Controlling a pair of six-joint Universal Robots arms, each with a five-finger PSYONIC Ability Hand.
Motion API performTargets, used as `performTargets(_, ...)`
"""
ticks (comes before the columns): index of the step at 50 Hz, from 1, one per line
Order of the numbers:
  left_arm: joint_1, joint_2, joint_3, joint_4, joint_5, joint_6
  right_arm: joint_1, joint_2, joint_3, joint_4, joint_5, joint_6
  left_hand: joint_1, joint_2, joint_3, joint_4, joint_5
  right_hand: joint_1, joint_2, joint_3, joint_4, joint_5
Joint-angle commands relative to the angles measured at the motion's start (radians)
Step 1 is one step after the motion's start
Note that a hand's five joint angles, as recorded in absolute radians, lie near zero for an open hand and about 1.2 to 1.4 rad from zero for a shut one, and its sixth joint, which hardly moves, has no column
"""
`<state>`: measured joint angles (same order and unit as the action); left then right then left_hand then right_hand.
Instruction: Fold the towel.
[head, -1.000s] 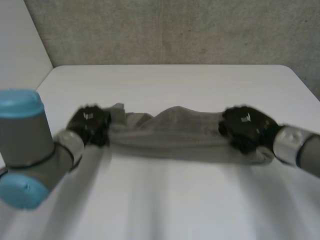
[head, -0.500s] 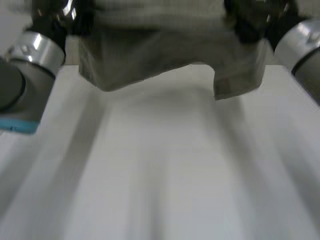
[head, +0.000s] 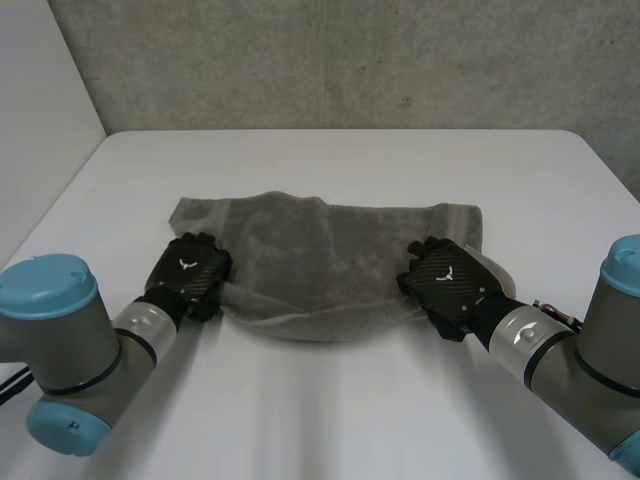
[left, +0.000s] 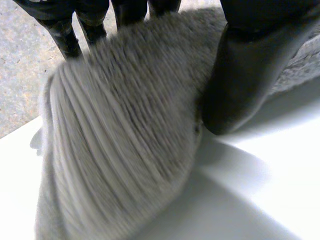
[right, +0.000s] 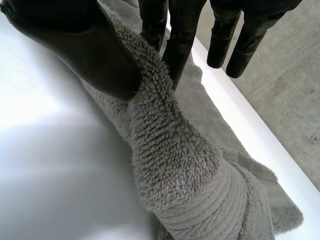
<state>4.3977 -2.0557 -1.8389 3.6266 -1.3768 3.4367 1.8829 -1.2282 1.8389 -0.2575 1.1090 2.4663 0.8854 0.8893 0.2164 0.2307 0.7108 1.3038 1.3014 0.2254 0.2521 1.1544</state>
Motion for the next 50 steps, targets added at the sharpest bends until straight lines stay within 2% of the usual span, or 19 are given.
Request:
performTargets(1,0.011,0.002,0.015,0.009,-0.001,0.001,-0.002,-0.001,-0.006,0.004,0.015,0.054,-0.105,-0.109,-0.042,-0.056,-0.105,0.092,0.095,-0.051,-0.078,0.067)
performTargets(5,0.017,0.002,0.01,0.01,-0.002,0.001,-0.004,-0.002,-0.01,0.004,0.017,0.105,-0.378,-0.382,-0.042,-0.056,-0.378,0.092,0.095,-0.051,-0.078,0.067)
performTargets(11,0.02,0.009,0.003,0.012,-0.002,0.003,-0.005,-0.002,-0.029,0.003,0.02,0.19,-0.422,-0.426,-0.042,-0.056,-0.422,0.092,0.095,-0.051,-0.078,0.067)
performTargets(13,0.025,0.026,-0.003,0.011,-0.013,0.001,-0.005,-0.002,-0.03,0.003,0.022,0.198,-0.51,-0.514,-0.042,-0.056,-0.51,0.092,0.095,-0.051,-0.078,0.067)
performTargets(21,0.037,0.086,-0.007,0.017,-0.053,0.001,-0.002,-0.002,-0.023,0.006,0.019,0.201,-0.578,-0.582,-0.042,-0.056,-0.578,0.092,0.095,-0.051,-0.078,0.067)
performTargets(36,0.094,0.074,0.109,0.014,-0.051,-0.011,-0.002,-0.004,-0.02,0.006,0.022,0.203,-0.587,-0.591,-0.042,-0.056,-0.587,0.092,0.095,-0.051,-0.078,0.067)
performTargets(50,0.1,-0.132,0.283,0.009,-0.047,-0.005,0.013,-0.002,-0.02,0.007,0.022,0.203,-0.578,-0.582,-0.042,-0.056,-0.578,0.092,0.095,-0.051,-0.078,0.067)
